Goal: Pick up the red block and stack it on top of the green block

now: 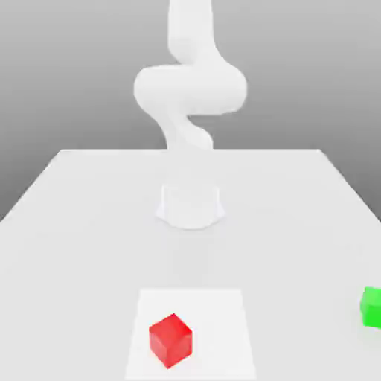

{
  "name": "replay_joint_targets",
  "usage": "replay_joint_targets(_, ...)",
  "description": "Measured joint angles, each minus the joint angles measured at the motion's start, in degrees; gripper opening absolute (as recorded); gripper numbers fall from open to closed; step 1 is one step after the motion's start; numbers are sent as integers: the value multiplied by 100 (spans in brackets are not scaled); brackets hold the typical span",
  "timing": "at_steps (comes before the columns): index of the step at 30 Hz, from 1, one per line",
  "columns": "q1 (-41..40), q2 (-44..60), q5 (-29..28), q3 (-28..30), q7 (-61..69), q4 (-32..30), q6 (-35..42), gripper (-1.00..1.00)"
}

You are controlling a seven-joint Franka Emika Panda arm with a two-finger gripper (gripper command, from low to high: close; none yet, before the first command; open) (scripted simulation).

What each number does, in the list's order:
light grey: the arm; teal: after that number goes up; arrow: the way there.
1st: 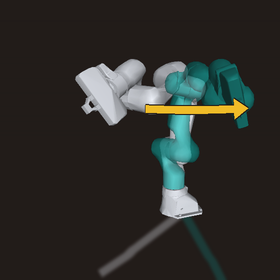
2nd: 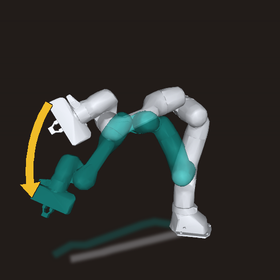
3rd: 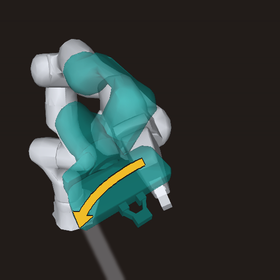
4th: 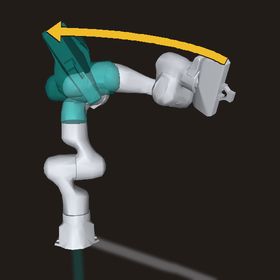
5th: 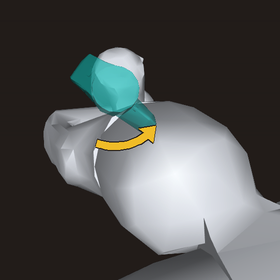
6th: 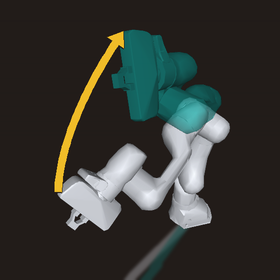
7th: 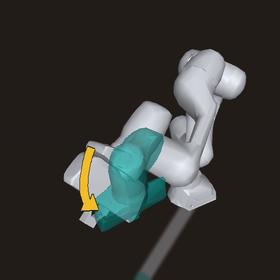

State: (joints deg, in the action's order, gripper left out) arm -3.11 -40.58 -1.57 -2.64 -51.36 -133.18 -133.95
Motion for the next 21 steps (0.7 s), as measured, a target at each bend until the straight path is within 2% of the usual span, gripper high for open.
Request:
replay_joint_targets(8, -874, 1721, -546, -700, -1818, -451, -691, 0)
replay_joint_targets(14, -1244, 2984, -894, -913, -3112, -783, -1201, 0)
replay_joint_targets(18, -1358, 3790, -930, -916, -3836, -1010, -1558, 0)
replay_joint_targets(21, -1405, 4357, -751, -920, -4231, -1188, -1844, 0)
